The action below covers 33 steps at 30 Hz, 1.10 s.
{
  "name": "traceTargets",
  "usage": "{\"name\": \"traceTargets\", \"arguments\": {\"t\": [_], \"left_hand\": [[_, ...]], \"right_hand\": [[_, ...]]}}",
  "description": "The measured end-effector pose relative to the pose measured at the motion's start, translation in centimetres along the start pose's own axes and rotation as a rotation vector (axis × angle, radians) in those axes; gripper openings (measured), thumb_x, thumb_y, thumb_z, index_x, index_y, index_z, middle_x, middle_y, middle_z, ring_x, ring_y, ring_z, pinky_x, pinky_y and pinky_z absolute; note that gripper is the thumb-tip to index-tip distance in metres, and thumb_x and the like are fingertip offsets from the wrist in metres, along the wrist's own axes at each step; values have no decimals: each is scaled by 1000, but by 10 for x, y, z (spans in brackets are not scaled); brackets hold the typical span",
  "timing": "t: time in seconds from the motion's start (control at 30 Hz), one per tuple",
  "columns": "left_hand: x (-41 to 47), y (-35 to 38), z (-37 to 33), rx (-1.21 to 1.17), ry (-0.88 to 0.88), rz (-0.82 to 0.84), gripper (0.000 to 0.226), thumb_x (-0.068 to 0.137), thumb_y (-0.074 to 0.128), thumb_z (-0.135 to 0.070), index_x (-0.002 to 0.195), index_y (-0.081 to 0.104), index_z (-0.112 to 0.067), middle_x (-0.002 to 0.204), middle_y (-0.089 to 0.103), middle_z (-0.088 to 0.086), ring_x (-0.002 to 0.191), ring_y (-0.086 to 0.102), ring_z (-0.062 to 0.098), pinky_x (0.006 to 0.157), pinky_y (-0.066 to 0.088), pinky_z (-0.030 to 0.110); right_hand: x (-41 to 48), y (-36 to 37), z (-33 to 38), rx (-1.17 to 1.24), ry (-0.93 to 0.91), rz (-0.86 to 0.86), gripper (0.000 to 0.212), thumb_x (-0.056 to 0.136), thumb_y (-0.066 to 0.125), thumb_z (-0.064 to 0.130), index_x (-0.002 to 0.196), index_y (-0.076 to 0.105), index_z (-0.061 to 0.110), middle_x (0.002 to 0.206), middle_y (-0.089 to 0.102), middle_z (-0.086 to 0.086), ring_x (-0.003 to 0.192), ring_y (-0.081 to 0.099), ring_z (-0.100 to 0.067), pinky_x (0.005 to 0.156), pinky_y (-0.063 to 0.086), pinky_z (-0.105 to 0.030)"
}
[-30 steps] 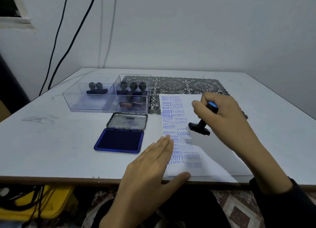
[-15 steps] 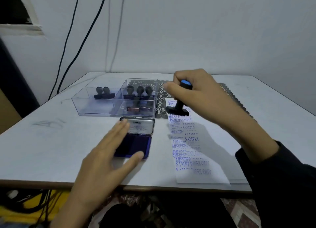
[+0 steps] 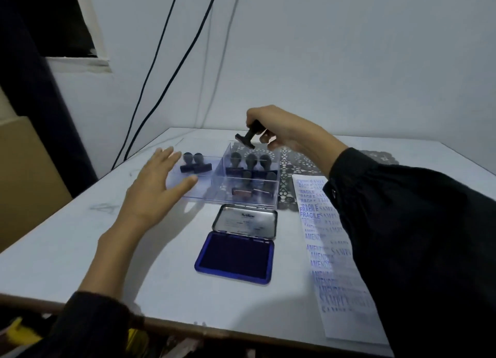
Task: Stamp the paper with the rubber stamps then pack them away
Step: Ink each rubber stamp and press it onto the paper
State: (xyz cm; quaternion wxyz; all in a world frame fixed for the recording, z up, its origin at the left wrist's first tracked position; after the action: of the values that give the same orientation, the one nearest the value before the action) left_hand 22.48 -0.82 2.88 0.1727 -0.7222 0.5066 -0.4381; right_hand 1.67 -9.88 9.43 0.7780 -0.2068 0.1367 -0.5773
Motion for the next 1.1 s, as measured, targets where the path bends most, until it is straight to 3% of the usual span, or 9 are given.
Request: {"name": "traceTargets", "arguments": {"t": [0.13, 0.23, 0.37, 0.57, 0.7, 0.87, 0.97, 1.03, 1.1], "left_hand": [[22, -4, 29, 15, -95, -41, 87, 78, 54, -70, 147, 35, -19, 157, 23, -6, 145, 10, 8, 116, 13, 36], [22, 3, 43, -1, -140, -31, 85, 81, 46, -73, 149, 31, -24, 157, 22, -10, 145, 11, 6, 115, 14, 39], [22, 11, 47, -22, -164, -2, 86, 79, 40, -75, 150, 27, -28, 157, 21, -12, 144, 12, 4, 114, 15, 34], [22, 10, 47, -20, -153, -20, 77, 87, 43, -66, 150, 26, -25, 157, 21, -8, 145, 14, 8, 113, 17, 34], [22, 11, 46, -24, -161, -9, 79, 84, 40, -68, 150, 26, -26, 157, 22, -6, 145, 15, 10, 113, 18, 35], [22, 11, 46, -28, -165, -14, 76, 88, 42, -65, 151, 25, -26, 157, 21, -6, 145, 14, 10, 113, 18, 35], [23, 12, 48, -25, -160, -18, 76, 87, 41, -66, 150, 25, -27, 157, 21, -6, 145, 15, 11, 113, 19, 36], [23, 14, 50, -30, -155, -10, 82, 84, 41, -72, 150, 26, -26, 157, 23, -5, 144, 17, 12, 113, 19, 36], [24, 14, 50, -54, -150, -6, 87, 79, 37, -73, 150, 27, -24, 156, 26, -5, 143, 22, 12, 111, 21, 33]], "right_hand": [[43, 34, 4, -45, -49, 35, 20, 90, 57, 10, 80, 40, 11, 83, 43, -14, 53, 39, -18, 46, 29, -27], [67, 47, 10, -82, -101, -31, 31, 83, 71, 13, 81, 40, 12, 83, 54, -13, 57, 45, -18, 45, 34, -26], [92, 69, 17, -446, -102, 42, 33, 75, 80, 24, 86, 54, 8, 77, 63, -8, 59, 52, -18, 52, 40, -27], [105, 91, 6, -768, -44, 191, 23, 85, 69, 27, 76, 56, 11, 76, 69, -2, 59, 51, -14, 54, 39, -26], [106, 94, 8, -1019, -69, 118, 22, 87, 63, 23, 70, 52, 16, 72, 59, -1, 61, 53, -17, 62, 40, -27], [107, 106, 19, -1292, -195, -76, 24, 84, 54, 15, 66, 38, 15, 69, 41, 0, 61, 43, -19, 70, 33, -31], [108, 113, 31, -1197, -295, -153, 7, 85, 57, 18, 86, 51, 14, 71, 44, -1, 75, 50, -25, 70, 34, -30], [113, 118, 26, -1049, -251, -96, 19, 85, 64, 28, 98, 58, 16, 82, 54, -3, 82, 55, -26, 72, 39, -30], [118, 125, 18, -992, -224, -59, 19, 85, 65, 24, 101, 59, 14, 93, 60, -5, 82, 53, -27, 71, 40, -32]]}}
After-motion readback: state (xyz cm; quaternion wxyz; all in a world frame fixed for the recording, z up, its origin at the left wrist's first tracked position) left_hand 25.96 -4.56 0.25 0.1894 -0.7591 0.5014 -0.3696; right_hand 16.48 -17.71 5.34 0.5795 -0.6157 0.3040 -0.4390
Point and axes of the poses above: each hand's wrist, its own x-axis towards the middle knuckle, its own y-axis out of the palm, z = x × y, the point moved 10 cm from there along x, towards the middle knuckle
